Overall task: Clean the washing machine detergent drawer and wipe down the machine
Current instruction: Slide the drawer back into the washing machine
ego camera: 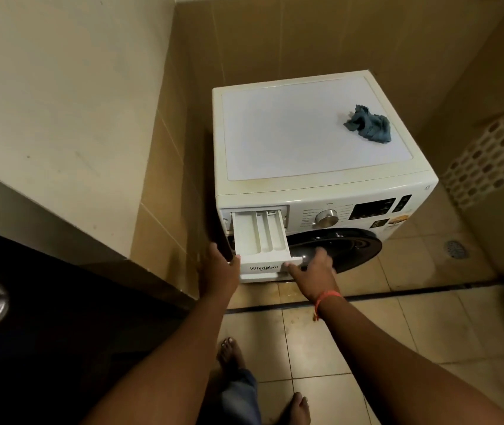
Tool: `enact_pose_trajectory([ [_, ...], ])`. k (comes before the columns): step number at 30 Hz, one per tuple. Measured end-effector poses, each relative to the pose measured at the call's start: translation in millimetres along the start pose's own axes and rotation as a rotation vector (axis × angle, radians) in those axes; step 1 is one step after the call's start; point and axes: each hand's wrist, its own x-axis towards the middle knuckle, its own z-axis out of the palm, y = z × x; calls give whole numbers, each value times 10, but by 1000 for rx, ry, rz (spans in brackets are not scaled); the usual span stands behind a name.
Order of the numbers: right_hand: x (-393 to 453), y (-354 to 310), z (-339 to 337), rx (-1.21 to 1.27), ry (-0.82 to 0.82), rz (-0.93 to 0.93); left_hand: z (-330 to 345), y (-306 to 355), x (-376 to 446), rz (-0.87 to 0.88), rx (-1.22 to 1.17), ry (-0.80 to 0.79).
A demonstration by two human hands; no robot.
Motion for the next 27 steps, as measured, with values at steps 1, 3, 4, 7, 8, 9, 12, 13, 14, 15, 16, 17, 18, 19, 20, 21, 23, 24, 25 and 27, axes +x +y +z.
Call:
enact_pose_trajectory([
  [1,-1,16,-60,-232,85,-152,-25,-8,-20,117,148,32],
  [3,43,17,-134,-532,180,-347,-87,-8,-50,284,372,47],
  [4,87,-11,-169,-614,191,-401,-130,22,-61,346,462,46],
  [7,297,-129,-195,-791,173,-515,-217,126,65,505,702,43],
  [8,377,-164,-194,-837,155,-545,-228,150,144,540,761,43],
  [9,449,-197,-199,-862,149,-570,-233,170,232,566,798,48],
  [12,681,-347,-186,-844,169,-568,-239,264,545,586,777,74],
  [13,772,-417,-171,-841,170,-569,-235,304,654,577,762,78],
  [14,874,-506,-150,-843,164,-576,-237,353,775,562,756,80],
  [15,954,-588,-143,-845,170,-583,-231,405,874,551,746,92],
  [16,1044,-673,-141,-845,183,-585,-231,477,966,539,731,109],
  [17,1170,-777,-133,-844,191,-578,-230,563,1100,526,706,123],
  [18,1286,-878,-131,-844,192,-567,-238,650,1219,515,686,129],
  [19,1384,-953,-131,-852,190,-562,-253,718,1312,524,691,130],
  [20,1492,-1013,-122,-873,187,-567,-265,767,1414,555,724,122],
  [21,1580,-1051,-117,-906,178,-584,-273,790,1501,603,765,108],
  [23,1609,-1059,-101,-969,131,-622,-297,739,1556,668,788,56],
  [24,1591,-1028,-92,-975,126,-636,-293,696,1554,685,764,44],
  [25,1564,-1013,-88,-969,134,-631,-284,673,1554,703,746,30],
  [27,1506,-1033,-78,-932,130,-571,-287,707,1543,745,753,-15],
])
